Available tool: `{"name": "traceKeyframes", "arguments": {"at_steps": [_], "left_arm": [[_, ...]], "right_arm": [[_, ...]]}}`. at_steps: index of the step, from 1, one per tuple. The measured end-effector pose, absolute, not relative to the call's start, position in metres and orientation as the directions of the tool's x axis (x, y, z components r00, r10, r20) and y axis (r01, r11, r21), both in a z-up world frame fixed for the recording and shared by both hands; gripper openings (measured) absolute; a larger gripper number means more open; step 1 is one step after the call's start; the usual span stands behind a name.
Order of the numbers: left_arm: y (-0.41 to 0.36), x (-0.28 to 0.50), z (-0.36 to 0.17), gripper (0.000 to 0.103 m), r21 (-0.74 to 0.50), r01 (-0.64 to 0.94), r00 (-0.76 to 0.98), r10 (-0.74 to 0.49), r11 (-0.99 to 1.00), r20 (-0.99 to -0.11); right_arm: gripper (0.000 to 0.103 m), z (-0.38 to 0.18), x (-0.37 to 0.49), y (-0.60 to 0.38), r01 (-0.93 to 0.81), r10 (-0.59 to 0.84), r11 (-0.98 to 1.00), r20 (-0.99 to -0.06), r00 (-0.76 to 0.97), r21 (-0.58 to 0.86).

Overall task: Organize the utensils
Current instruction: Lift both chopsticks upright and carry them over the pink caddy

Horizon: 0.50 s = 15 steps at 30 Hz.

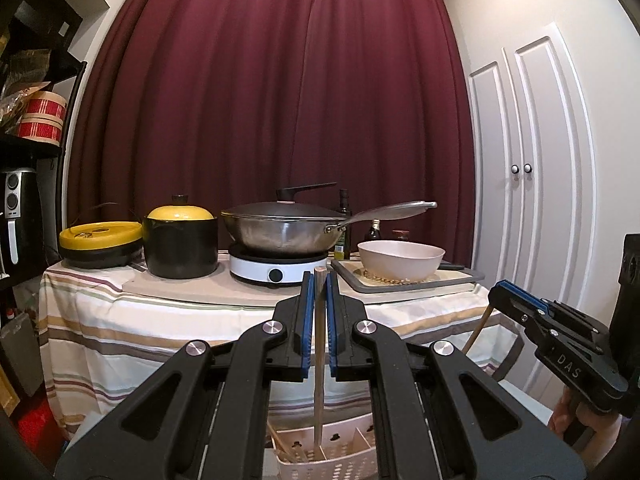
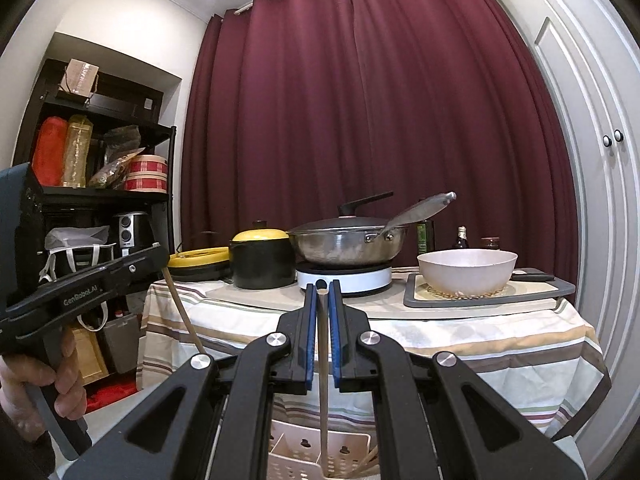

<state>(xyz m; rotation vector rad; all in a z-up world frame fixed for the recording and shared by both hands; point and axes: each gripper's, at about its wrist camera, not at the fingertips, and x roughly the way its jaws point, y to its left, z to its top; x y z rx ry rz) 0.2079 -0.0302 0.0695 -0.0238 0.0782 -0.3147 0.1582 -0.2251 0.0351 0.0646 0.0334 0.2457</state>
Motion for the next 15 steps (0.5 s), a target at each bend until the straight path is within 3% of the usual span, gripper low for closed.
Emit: {"name": "traceKeyframes", "arguments": {"at_steps": [15], "left_arm": [[-0.025, 0.255, 0.015, 0.006, -0.063, 0.271, 0.948, -0.277, 0.961, -0.154]], "right_arm": [[0.007, -0.007, 0.203, -0.221, -0.200, 0.205, 0.978, -0.078, 0.976, 0.058]]}}
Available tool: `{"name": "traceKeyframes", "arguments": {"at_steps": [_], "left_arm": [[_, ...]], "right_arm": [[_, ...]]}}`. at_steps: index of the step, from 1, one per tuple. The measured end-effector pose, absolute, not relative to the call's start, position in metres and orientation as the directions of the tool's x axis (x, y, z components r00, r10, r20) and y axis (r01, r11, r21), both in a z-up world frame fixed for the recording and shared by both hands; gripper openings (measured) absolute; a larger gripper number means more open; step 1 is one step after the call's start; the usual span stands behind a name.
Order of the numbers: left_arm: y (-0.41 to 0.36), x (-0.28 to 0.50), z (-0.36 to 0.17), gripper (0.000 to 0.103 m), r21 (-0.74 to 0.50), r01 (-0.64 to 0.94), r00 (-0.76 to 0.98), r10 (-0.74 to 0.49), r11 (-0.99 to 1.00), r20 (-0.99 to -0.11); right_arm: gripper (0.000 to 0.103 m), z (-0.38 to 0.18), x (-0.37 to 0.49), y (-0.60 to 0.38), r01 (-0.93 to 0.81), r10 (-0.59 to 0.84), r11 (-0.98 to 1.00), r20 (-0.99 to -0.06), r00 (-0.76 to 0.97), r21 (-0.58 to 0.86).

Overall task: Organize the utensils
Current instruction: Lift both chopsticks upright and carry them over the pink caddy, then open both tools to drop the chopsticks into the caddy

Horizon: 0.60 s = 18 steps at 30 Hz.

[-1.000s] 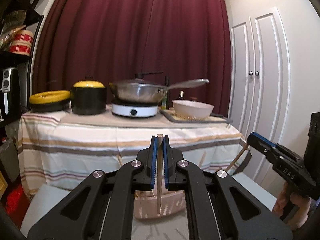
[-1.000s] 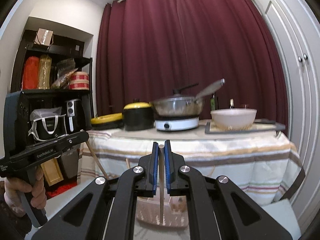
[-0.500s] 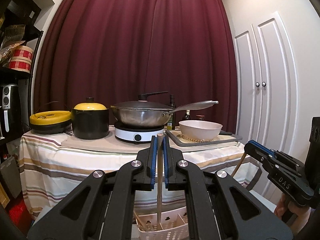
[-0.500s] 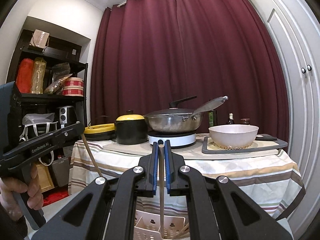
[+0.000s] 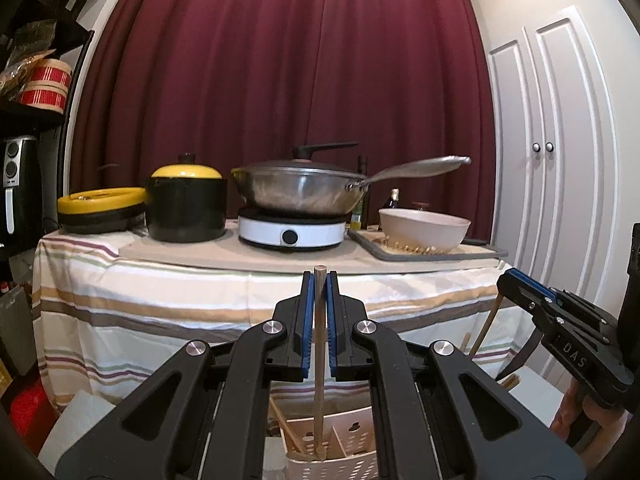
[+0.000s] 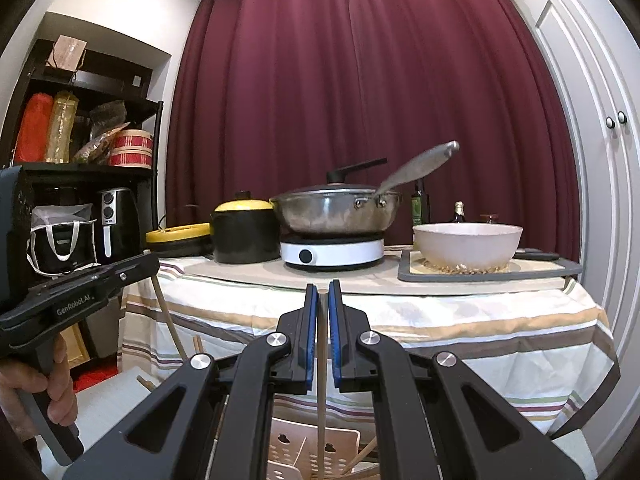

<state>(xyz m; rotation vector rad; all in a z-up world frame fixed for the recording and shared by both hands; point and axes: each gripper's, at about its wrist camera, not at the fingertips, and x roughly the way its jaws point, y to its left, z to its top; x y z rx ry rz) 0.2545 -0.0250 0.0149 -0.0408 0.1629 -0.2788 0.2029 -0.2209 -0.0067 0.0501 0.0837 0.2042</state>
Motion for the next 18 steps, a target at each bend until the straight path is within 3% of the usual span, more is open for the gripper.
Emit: {"name": "traceKeyframes", "arguments": {"at_steps": [7, 18], "left_arm": [[-0.023, 0.262, 0.000, 0.006, -0.063, 0.267, 0.944, -0.275, 0.962, -0.183], [-0.025, 0.264, -0.017, 0.007, -0.063, 0.270, 0.936, -0.277, 0.961, -0.217]], "right_arm": [[0.007, -0.012, 0.212, -0.222, -0.189, 0.194, 0.979, -0.078, 0.978, 0.070], [0.007, -0.039, 0.224, -0.210, -0.188, 0.195, 0.981, -0.153, 0.969, 0.055]]}}
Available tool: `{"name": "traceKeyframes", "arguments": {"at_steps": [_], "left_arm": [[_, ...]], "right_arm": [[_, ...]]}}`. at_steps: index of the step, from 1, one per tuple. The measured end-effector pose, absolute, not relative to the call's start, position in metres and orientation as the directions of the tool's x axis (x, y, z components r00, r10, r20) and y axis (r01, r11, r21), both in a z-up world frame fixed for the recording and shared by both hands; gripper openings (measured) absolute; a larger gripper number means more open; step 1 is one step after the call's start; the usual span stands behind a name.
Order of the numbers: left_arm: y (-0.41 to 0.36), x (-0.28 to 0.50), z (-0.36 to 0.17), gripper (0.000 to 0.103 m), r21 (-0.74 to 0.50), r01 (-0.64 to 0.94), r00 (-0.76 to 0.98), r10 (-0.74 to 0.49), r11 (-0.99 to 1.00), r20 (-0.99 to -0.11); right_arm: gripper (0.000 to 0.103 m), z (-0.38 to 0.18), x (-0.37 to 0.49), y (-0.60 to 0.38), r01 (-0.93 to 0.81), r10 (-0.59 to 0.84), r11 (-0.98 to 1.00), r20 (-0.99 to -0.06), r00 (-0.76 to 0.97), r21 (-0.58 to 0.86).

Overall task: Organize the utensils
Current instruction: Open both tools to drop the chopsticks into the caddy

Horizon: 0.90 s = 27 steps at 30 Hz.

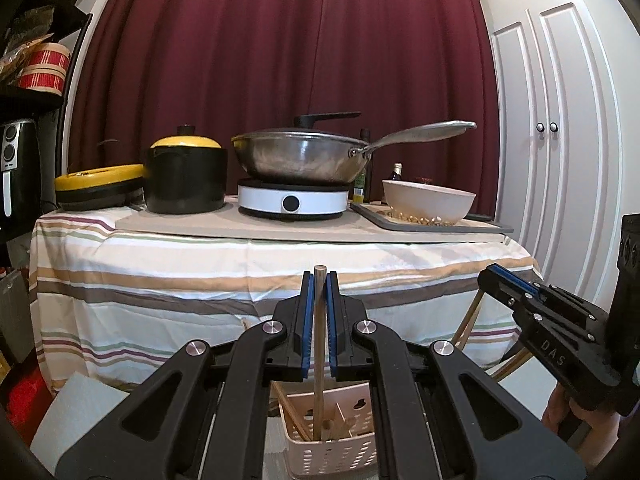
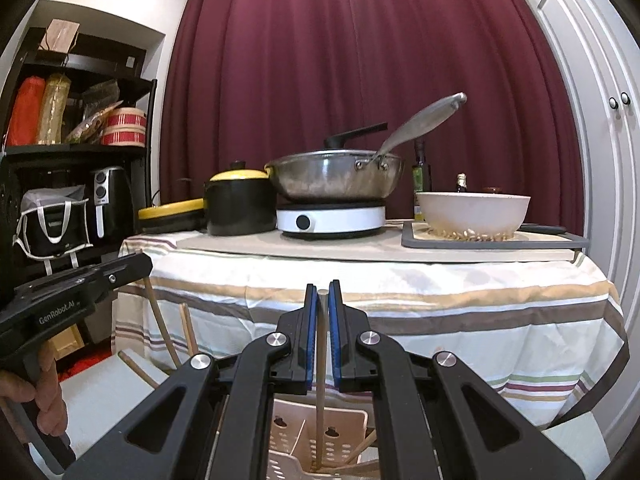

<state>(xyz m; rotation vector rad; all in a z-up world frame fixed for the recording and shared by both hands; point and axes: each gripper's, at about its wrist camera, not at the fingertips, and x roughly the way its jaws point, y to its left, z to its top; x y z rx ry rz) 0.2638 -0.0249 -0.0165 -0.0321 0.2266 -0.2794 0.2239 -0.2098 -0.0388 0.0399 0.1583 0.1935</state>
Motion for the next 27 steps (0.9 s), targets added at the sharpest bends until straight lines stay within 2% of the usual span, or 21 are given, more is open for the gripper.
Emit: {"name": "traceKeyframes", "arguments": {"at_steps": [8, 9, 11, 12, 13, 17, 19, 25, 27], "left_arm": [[-0.028, 0.268, -0.025, 0.008, -0.062, 0.273, 0.928, -0.280, 0.960, -0.244], [-0.030, 0.267, -0.025, 0.008, -0.057, 0.273, 0.929, -0.279, 0.960, -0.244], [-0.032, 0.267, -0.026, 0.011, -0.045, 0.277, 0.928, -0.279, 0.960, -0.246], [-0.033, 0.267, -0.026, 0.021, -0.043, 0.277, 0.928, -0.279, 0.960, -0.248], [-0.033, 0.267, -0.027, 0.031, -0.043, 0.277, 0.928, -0.279, 0.960, -0.248], [-0.035, 0.267, -0.029, 0.039, -0.042, 0.278, 0.926, -0.279, 0.960, -0.254], [-0.035, 0.267, -0.030, 0.056, -0.043, 0.272, 0.928, -0.274, 0.961, -0.254], [-0.034, 0.263, -0.025, 0.080, -0.042, 0.269, 0.933, -0.271, 0.962, -0.237], [-0.034, 0.260, -0.023, 0.082, -0.041, 0.271, 0.934, -0.273, 0.962, -0.229]], "right_arm": [[0.007, -0.050, 0.228, -0.210, -0.182, 0.190, 0.982, -0.193, 0.963, 0.058], [0.009, -0.051, 0.228, -0.210, -0.181, 0.189, 0.982, -0.195, 0.962, 0.059], [0.021, -0.052, 0.228, -0.210, -0.179, 0.188, 0.982, -0.198, 0.962, 0.060], [0.032, -0.052, 0.227, -0.210, -0.174, 0.183, 0.983, -0.194, 0.964, 0.061], [0.036, -0.051, 0.226, -0.210, -0.170, 0.179, 0.983, -0.190, 0.965, 0.062], [0.042, -0.050, 0.225, -0.210, -0.168, 0.176, 0.984, -0.188, 0.966, 0.059], [0.050, -0.050, 0.225, -0.210, -0.166, 0.174, 0.984, -0.185, 0.967, 0.058], [0.068, -0.045, 0.218, -0.212, -0.157, 0.166, 0.985, -0.164, 0.972, 0.065], [0.072, -0.042, 0.215, -0.212, -0.154, 0.162, 0.986, -0.158, 0.974, 0.064]]}}
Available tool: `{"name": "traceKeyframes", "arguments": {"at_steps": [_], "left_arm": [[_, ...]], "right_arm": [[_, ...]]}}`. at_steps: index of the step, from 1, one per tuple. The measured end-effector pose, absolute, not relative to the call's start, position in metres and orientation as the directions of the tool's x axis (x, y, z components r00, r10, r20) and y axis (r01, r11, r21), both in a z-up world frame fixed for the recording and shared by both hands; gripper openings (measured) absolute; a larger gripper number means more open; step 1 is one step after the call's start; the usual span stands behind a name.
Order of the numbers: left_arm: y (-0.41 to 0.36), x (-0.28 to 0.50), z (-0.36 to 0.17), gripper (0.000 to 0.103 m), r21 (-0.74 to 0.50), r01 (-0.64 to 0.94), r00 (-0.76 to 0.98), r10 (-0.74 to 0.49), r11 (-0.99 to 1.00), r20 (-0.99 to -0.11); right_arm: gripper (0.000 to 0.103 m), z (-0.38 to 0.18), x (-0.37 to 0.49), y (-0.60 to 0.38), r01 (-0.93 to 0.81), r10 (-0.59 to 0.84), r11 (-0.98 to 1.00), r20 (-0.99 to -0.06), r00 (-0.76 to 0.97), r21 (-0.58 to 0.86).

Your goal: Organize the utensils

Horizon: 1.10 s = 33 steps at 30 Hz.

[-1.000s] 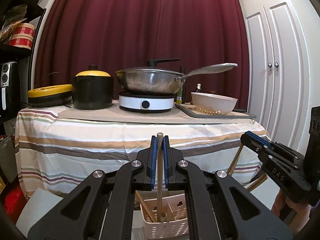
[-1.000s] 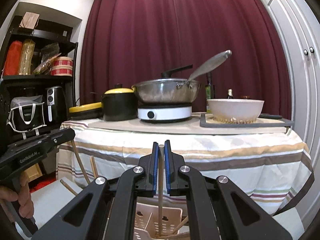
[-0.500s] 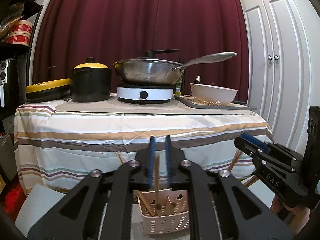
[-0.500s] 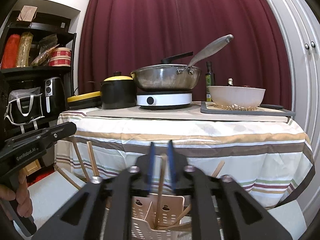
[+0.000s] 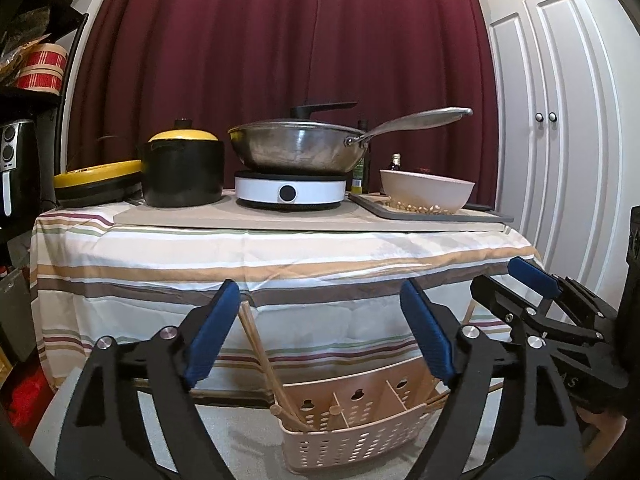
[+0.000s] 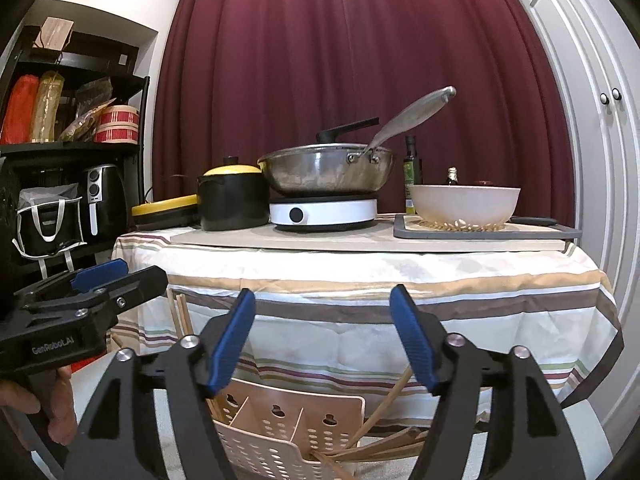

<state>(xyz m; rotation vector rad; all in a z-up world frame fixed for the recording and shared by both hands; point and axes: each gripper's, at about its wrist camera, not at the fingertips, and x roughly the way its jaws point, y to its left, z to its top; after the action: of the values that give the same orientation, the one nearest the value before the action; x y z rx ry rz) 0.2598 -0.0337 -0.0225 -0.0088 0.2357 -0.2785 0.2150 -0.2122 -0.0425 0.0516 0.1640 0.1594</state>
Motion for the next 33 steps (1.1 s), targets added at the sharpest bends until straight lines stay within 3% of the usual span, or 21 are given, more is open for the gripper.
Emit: {"name": "traceKeyframes", "arguments": {"at_steps": [7, 33], "left_arm": [[-0.033, 0.244, -0.013, 0.092, -0.014, 0.237, 0.951, -0.235, 0.971, -0.203], [-0.003, 0.132, -0.057, 0.099, -0.036, 0.083, 0.938, -0.090, 0.996, -0.334]], "right_arm": [[0.084, -0.035, 0.202, -0.213, -0.118, 0.128, 0.991, -0.164, 0.978, 0.069], [0.085, -0.068, 0.101, -0.215, -0.006, 0.032, 0.996, -0.303, 0.952, 0.084]]}}
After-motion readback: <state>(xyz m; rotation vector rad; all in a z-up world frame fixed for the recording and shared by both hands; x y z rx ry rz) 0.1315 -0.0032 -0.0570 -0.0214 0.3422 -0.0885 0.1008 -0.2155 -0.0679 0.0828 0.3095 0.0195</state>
